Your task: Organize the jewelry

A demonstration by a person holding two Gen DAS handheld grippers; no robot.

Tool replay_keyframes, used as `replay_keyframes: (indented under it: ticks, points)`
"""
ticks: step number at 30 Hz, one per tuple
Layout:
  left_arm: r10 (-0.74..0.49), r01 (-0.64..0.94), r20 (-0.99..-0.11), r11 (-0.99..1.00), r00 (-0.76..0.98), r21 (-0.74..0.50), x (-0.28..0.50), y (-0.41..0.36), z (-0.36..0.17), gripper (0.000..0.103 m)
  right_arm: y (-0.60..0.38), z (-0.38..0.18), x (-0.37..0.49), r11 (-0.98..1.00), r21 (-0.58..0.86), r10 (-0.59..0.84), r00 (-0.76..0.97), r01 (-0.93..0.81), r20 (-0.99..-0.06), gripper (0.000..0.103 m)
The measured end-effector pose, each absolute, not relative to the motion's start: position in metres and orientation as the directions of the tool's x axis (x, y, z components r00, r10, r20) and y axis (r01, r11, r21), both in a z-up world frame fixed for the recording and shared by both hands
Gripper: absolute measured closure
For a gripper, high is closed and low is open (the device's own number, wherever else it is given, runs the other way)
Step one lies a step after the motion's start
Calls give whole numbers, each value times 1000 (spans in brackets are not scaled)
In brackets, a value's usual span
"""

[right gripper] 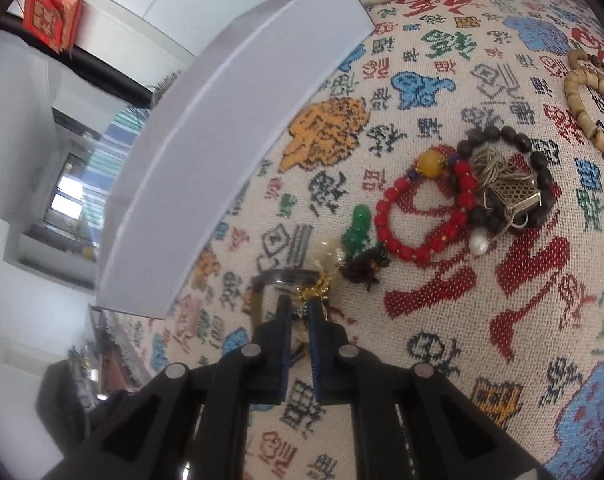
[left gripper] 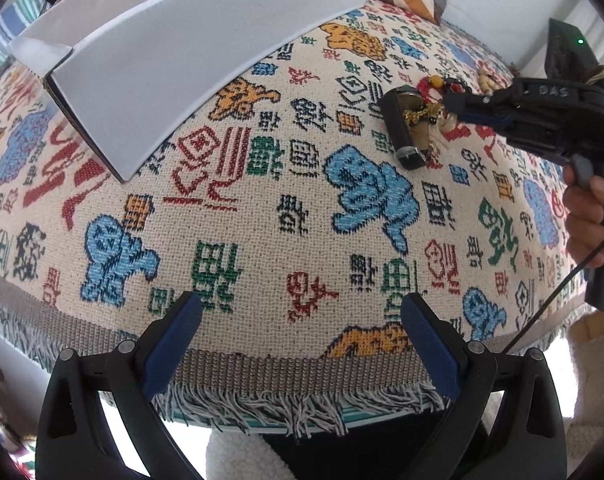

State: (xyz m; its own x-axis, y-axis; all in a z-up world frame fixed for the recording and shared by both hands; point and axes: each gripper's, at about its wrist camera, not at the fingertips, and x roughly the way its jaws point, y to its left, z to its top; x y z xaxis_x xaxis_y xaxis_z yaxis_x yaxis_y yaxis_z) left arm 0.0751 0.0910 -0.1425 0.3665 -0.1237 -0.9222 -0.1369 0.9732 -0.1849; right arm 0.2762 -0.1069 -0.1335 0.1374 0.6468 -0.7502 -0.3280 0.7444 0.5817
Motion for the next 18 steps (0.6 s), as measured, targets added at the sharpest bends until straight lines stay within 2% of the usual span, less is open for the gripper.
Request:
replay_keyframes:
  ticks: [4,10,15,18]
  points:
    - [-123,-132,-923,974,364,-182,74,89,-143,3,-119,-114,272,674,670,729,134,-311,-671,95]
    - [-122,-128,-924,975,363,-179,74,87,-143,3,-140,-79,262,611,721,789,171,-328,-590,95]
    - [-122,-127,-923,976,364,-179,73,86,-142,3,-163,-54,248,581,739,812,185,-340,-553,95]
    - [-123,-127,-922,975,366,-181,73,86,-141,3,-189,-51,239,596,737,802,189,-318,-567,95]
